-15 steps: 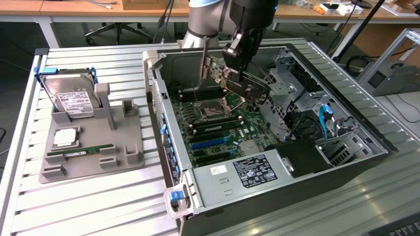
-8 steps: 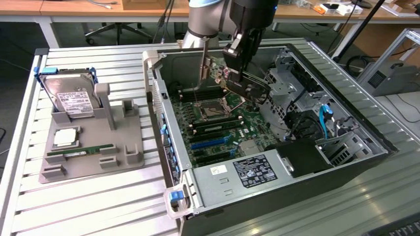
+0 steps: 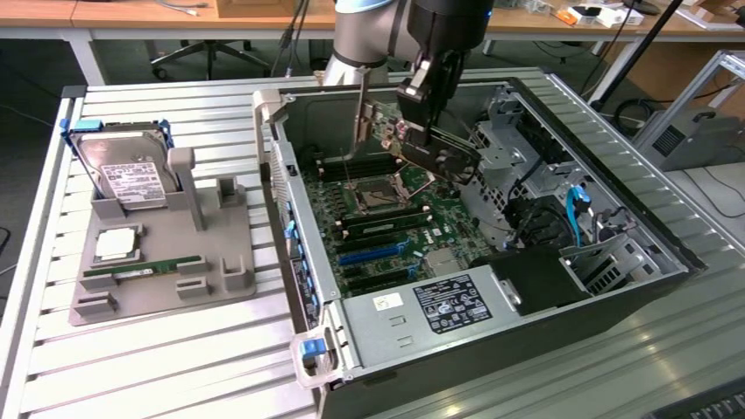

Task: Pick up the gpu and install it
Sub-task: 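Insert the gpu into the slot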

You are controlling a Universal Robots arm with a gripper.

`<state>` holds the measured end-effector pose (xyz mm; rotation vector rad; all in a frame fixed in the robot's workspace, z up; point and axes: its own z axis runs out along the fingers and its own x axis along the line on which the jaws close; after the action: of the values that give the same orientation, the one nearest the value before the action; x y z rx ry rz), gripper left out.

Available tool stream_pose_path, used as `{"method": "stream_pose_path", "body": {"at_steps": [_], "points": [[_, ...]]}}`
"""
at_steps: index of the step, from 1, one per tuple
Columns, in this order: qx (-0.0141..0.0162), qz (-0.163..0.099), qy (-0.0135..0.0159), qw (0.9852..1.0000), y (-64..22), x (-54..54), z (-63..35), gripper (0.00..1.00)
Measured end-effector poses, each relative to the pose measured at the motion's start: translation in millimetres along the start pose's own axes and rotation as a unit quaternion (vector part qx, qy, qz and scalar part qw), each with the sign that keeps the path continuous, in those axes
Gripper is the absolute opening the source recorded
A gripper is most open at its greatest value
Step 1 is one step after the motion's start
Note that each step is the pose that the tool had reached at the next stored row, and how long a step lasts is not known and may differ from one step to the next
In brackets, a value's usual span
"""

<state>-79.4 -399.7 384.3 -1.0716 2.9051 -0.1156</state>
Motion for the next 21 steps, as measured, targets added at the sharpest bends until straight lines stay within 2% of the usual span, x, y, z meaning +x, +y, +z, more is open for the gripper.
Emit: {"method": "stream_pose_path", "body": {"at_steps": [21], "points": [[0.0034, -0.028, 0.0009, 0.9996, 0.0, 0.0, 0.3, 0.27]]}}
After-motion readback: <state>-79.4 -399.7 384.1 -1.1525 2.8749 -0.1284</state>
